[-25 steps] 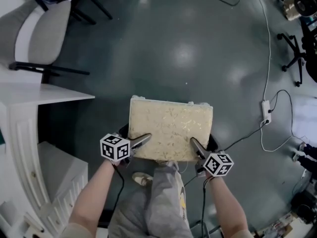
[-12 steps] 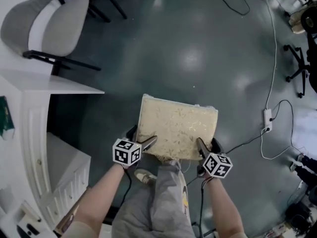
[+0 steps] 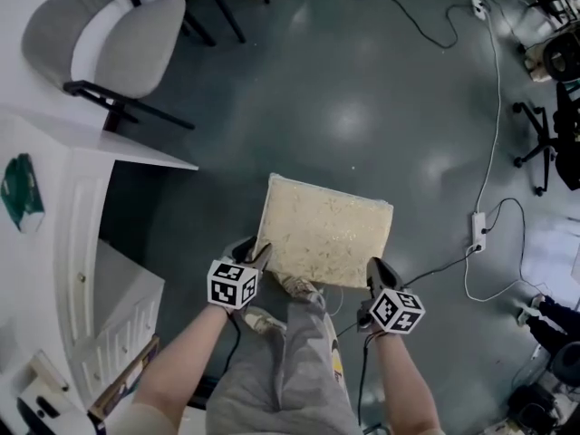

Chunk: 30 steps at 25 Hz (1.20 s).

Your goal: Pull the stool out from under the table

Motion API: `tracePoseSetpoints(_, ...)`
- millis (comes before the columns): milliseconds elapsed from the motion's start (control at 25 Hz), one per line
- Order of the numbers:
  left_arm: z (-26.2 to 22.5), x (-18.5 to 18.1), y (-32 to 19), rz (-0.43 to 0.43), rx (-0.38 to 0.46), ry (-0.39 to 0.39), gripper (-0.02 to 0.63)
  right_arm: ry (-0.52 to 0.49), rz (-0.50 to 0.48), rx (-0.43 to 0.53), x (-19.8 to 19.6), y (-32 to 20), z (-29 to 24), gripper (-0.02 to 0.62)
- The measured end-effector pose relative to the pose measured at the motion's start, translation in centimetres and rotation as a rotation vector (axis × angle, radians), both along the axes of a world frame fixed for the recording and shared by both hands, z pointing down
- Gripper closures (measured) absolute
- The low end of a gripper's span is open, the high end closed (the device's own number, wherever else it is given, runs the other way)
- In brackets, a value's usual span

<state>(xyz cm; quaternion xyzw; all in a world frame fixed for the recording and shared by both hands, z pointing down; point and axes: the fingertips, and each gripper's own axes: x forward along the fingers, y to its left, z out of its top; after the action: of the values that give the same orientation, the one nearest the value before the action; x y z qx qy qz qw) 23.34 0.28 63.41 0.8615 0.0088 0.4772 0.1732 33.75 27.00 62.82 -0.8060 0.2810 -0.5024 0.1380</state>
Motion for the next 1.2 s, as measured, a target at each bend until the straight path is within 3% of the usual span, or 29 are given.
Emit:
tracePoseSetpoints(80,-1.5,0.3,-0.5,-0.03,0.022,0.017,0.494,0.025,-0.05,0.023,-0.4,-1.3,-1.8,0.558)
tracePoseSetpoints(200,-3.7,0.5,-0.7,-0.021,0.053,0.037,0.533,0.053,-0.087,0.095,-0.7,-3.2,-5.0,0.571)
tracePoseSetpoints(360,-6.9,0.8,-0.7,0.023,0.072,0.086,0.547,0.085,-0.153,0.197,-1.0,-6.3,-9.9,0.572)
tracePoseSetpoints(600,-12.8,-0.1,-1.2,0.003,0.099,0.167,0.568,0.174,-0.353,0.236,-2.2,-10.7,-17.5,0.572)
tracePoseSetpoints(840,-18.9,-2.1,-2.3,-0.01,0.139,0.217,0.575,0.269,-0.485,0.386,-3.9,-15.1,-26.3,0.574)
tracePoseSetpoints(960,-23.3,-2.5,-3.4,0.009,0.199,0.273,0.575,0.32,-0.579,0.439,-5.1,-17.2,-31.0,0.574)
tracePoseSetpoints(1200,-35.1,-3.2,-7.2,-0.031,0.298,0.377,0.575,0.417,-0.755,0.544,-7.7,-22.0,-42.2,0.574)
